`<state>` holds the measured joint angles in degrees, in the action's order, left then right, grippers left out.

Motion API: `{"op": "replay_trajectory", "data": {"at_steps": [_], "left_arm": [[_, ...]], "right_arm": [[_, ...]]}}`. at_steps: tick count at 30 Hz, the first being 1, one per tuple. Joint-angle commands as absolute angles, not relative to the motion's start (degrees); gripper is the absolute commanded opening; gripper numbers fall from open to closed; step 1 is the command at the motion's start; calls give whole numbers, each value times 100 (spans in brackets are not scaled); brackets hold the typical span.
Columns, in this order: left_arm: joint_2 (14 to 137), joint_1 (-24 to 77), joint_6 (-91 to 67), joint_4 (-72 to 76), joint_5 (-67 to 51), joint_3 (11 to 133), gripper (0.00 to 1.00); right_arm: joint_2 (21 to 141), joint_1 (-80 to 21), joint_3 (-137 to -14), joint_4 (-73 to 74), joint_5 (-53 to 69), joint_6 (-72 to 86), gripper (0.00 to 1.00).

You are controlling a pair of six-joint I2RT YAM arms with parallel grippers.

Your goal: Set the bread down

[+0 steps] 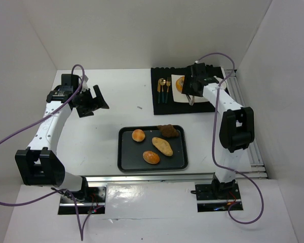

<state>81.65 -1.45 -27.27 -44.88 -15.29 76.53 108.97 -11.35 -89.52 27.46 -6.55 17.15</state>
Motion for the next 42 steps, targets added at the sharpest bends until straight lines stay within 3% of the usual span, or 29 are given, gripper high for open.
{"op": "replay_trajectory", "data": {"at_steps": [1,15,21,25,31,34,39,42], "left_arm": [[8191,-176,-2707,-4421,-1652,7875,100],[7857,-176,-2654,-4421,-1652,7655,100],[7805,-176,-2654,-4369,-1652,7603,100],[7866,-176,-2602,-4316,-1705,7603,100],[7928,-176,-2602,-4315,-1758,7550,100],[7980,-176,-2602,-4315,-1697,7550,100],[7980,-176,-2602,-4315,-1696,7550,100],[7980,-176,-2602,-4315,-1696,7602,100]], "right_arm": [[10249,-1186,-9070,2337,-686,1758,65],[9054,-1415,-8307,2496,-1536,1758,67],[7455,-1846,-6076,2040,-2872,2002,67],[6717,-1784,-4802,2039,-3050,2478,68],[6934,-1389,-4061,1479,-3226,2900,71],[7320,-1222,-3850,917,-3050,2848,76],[8093,-1020,-4366,1369,-3365,3180,100],[8313,-950,-5218,2511,-4040,3690,100]]}}
